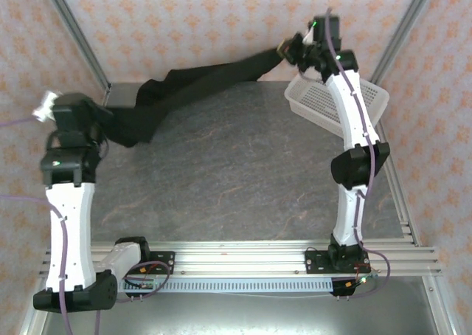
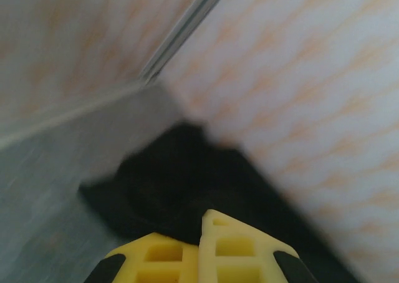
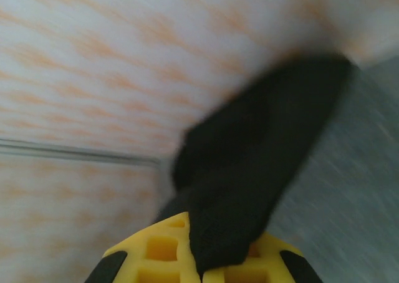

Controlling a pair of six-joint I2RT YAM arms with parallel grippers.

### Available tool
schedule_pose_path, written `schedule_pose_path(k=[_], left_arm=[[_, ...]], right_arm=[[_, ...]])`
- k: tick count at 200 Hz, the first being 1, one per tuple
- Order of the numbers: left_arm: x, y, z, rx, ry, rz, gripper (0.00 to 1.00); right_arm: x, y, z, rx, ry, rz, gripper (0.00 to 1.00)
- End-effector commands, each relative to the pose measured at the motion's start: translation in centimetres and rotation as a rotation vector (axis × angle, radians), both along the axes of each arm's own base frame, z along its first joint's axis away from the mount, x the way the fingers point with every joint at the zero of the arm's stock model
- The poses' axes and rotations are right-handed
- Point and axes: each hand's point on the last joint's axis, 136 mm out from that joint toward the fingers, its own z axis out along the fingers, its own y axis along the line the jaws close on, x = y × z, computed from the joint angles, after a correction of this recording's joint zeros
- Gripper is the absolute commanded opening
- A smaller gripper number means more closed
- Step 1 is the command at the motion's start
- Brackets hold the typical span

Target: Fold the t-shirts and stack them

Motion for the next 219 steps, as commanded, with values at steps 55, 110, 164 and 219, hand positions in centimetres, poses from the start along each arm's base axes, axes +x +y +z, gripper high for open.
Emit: schedule_pose_path(k=[55, 110, 164, 219], left_arm=[[-10.7, -6.3, -24.7, -0.321, 0.655, -0.025, 0.00], [-12.9, -6.7, -26.4, -0.339, 0.700, 0.031, 0.00], [-12.0, -6.0, -25.6, -0.297, 0.700, 0.048, 0.00], [-13.8, -3.3, -22.8, -0.176, 0.692, 0.161, 0.00]], right_arm=[[-19.3, -7.7, -24.3, -0.387, 0.621, -0.218, 0.00], [-28.8, -9.9, -28.6, -0.474, 0.816, -0.283, 0.00], [-33.1, -11.8, -29.2, -0.511, 0.887, -0.339, 0.00], [-33.4, -11.6, -30.3, -0.506, 0.901, -0.318, 0.00]])
